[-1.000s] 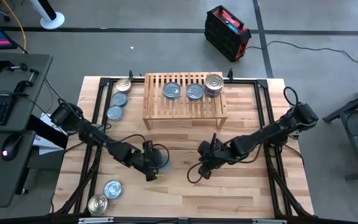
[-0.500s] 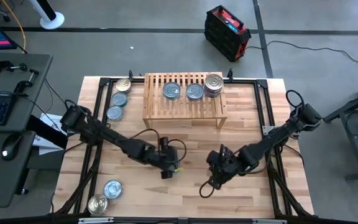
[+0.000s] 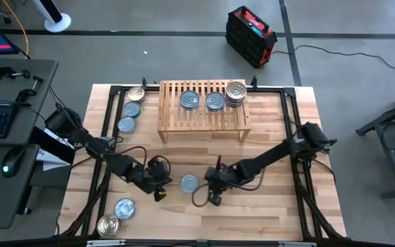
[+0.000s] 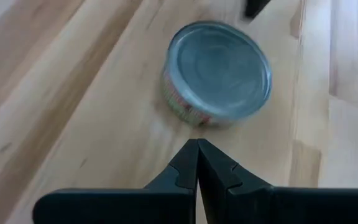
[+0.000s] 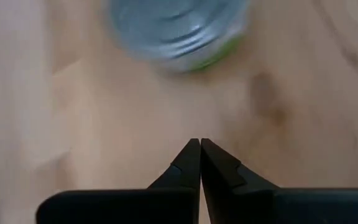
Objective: Stack canned seafood by type on shelf
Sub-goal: Put the white tuna can on the shelf
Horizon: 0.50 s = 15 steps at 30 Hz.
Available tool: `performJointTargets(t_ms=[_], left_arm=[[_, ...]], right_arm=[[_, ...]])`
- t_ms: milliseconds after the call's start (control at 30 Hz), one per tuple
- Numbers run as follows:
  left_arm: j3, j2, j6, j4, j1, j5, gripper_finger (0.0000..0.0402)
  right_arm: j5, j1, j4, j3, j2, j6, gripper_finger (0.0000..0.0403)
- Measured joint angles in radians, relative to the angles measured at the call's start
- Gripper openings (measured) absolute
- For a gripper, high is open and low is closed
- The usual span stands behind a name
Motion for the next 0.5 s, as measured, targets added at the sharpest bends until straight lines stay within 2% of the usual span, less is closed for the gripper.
performJointTargets(t_ms=[167,400,500], left_arm=[[0.005,0.071,0.063,0.139,0.041,-0.010,0.0000],[0.037,0.114,0.097,0.174,0.066,-0.015,0.0000],[0.029,0.130,0.132,0.125,0.065,-0.006,0.0000]], right_arm=[[-0.019,-0.040,0.111,0.000,0.062,0.025,0.0000],[-0.021,-0.047,0.109,0.002,0.066,0.008,0.0000],[-0.016,-0.048,0.137,0.002,0.066,0.006,0.0000]])
